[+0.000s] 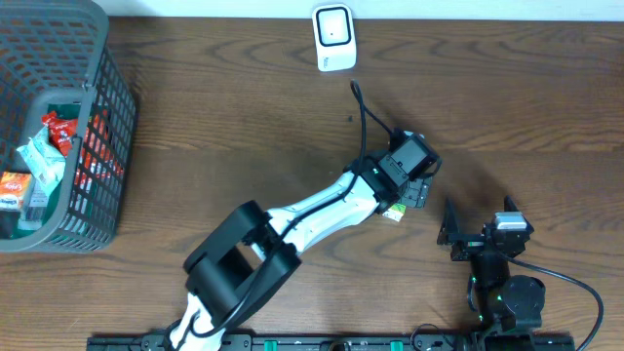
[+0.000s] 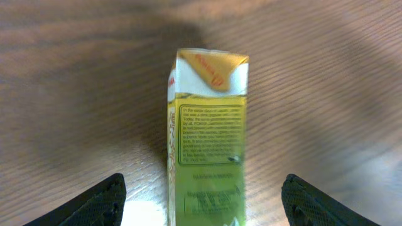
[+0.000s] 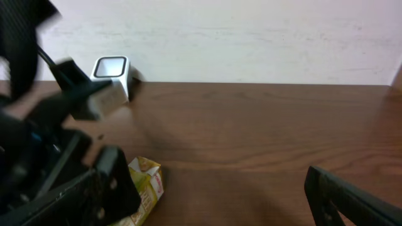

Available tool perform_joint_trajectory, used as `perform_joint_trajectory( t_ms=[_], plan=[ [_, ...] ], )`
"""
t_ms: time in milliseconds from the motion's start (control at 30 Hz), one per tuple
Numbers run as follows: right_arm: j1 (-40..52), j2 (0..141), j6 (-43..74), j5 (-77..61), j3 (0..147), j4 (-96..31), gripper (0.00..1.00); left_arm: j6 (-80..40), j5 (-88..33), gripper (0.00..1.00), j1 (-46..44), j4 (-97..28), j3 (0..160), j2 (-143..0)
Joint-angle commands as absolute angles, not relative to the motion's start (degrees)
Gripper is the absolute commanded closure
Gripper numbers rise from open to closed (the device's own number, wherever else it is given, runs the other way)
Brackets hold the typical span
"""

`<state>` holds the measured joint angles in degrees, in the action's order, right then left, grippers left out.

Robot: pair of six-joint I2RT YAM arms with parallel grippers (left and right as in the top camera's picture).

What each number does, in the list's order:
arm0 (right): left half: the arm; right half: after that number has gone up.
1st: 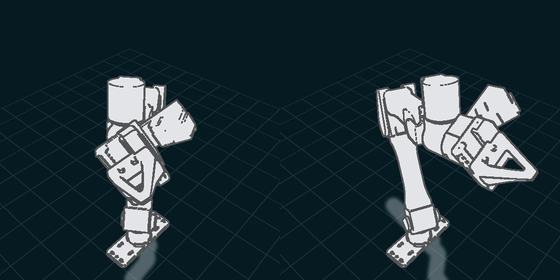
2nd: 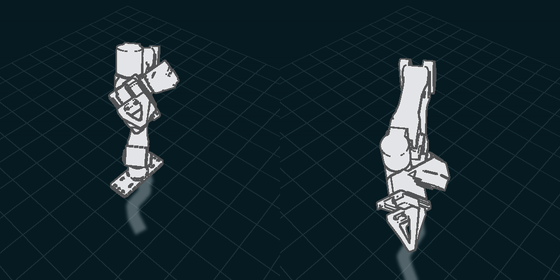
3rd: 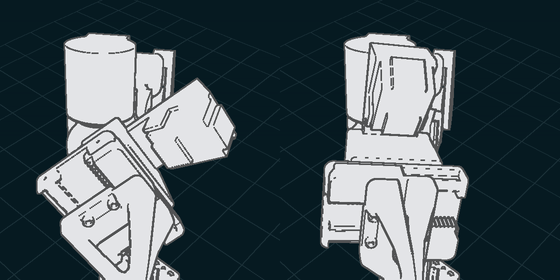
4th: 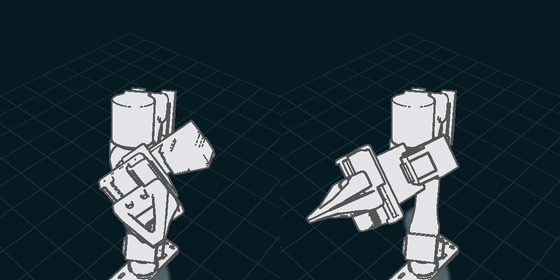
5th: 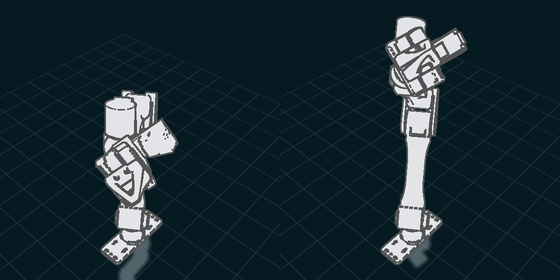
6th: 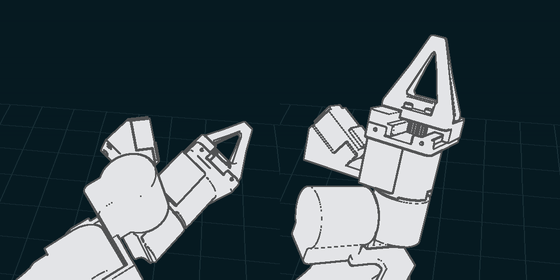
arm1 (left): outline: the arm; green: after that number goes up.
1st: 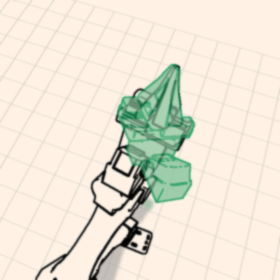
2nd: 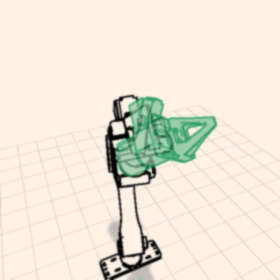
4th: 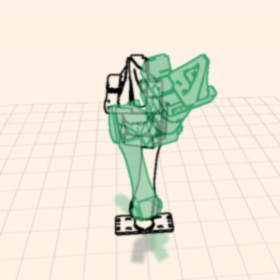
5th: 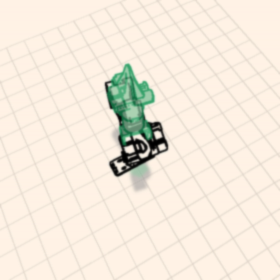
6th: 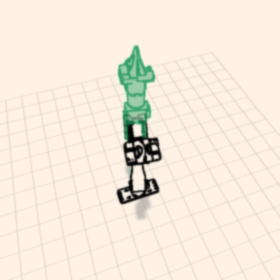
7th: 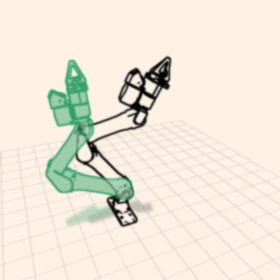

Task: Scan the item barcode
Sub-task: 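Carry the carton to the table centre and release it upright, then return the left gripper to the basket and grasp the mint-green wipes pack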

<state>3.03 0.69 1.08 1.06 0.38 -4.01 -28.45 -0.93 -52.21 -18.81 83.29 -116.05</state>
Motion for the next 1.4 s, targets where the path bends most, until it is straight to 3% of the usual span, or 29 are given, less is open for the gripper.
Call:
perform_joint_trajectory(
  t_ms=[0, 200, 433, 700, 1000, 1367],
  plan=[
    [2.7, 0.3, 1.2, 1.0, 0.3, -4.2, 0.01, -28.0, 0.1, 0.2, -50.4, -20.5, 85.3, -108.8],
    [2.7, 0.3, 1.2, 1.0, 0.3, -4.2, 0.01, -27.7, 1.2, 0.2, -43.2, -28.7, 88.1, -99.5],
    [2.7, 0.3, 1.2, 1.0, 0.3, -4.2, 0.01, -27.7, 2.2, 0.2, -23.4, -38.3, 89.9, -85.9],
    [2.7, 0.3, 1.2, 1.0, 0.3, -4.2, 0.01, -27.7, 2.2, 0.2, 5.3, -42.5, 89.9, -75.9],
    [2.7, 0.3, 1.2, 1.0, 0.3, -4.2, 0.01, -27.7, 2.2, 0.2, 28.2, -46.1, 89.9, -82.0],
    [2.7, 0.3, 1.2, 1.0, 0.3, -4.2, 0.01, -22.9, 2.2, 0.24, 35.1, -45.3, 89.9, -99.1]
  ],
)
